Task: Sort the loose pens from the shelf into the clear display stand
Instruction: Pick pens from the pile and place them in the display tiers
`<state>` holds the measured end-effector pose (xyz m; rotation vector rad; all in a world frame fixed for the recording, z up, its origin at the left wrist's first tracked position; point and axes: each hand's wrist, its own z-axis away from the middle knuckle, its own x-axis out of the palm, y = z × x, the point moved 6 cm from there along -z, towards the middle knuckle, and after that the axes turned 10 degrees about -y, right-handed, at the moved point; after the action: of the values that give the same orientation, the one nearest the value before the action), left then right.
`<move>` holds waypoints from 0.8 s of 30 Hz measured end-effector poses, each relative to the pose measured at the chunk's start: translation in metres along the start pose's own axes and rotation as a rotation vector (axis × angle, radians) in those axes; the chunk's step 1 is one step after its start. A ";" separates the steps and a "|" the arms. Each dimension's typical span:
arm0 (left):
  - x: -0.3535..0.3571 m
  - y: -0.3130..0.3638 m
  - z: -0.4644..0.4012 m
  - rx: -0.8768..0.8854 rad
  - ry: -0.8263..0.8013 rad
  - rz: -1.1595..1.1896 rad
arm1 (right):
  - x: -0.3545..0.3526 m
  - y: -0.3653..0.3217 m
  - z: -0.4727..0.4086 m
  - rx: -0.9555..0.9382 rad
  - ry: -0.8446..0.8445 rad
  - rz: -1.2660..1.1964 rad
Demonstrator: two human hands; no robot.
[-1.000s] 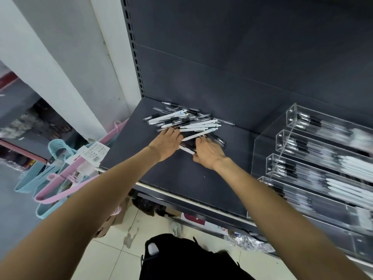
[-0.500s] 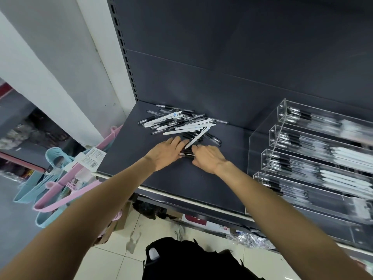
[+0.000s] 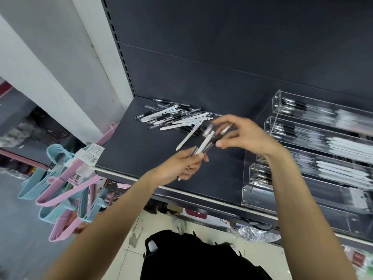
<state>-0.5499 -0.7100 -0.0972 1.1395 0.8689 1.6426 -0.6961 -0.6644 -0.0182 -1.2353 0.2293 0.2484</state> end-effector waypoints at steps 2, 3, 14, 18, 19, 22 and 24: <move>0.012 -0.003 0.003 0.065 -0.016 0.208 | -0.001 0.008 0.009 -0.051 0.083 -0.286; 0.016 -0.004 0.003 0.085 -0.017 0.285 | 0.001 0.012 0.011 -0.060 0.128 -0.366; 0.039 -0.004 0.005 0.113 0.016 0.478 | 0.025 0.019 0.015 -0.040 0.412 -0.250; 0.044 -0.001 0.008 0.137 0.009 0.559 | 0.037 0.020 0.012 0.041 0.286 -0.154; 0.044 -0.002 0.008 0.150 0.021 0.578 | 0.038 0.019 0.012 0.042 0.261 -0.172; 0.041 -0.004 0.011 0.221 0.007 0.704 | 0.039 0.010 0.010 -0.003 0.188 -0.260; 0.038 -0.007 0.015 0.236 -0.009 0.716 | 0.038 0.004 0.007 -0.026 0.151 -0.243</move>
<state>-0.5391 -0.6712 -0.0881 1.7602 0.6959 2.1329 -0.6605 -0.6546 -0.0311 -1.2964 0.2048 -0.0523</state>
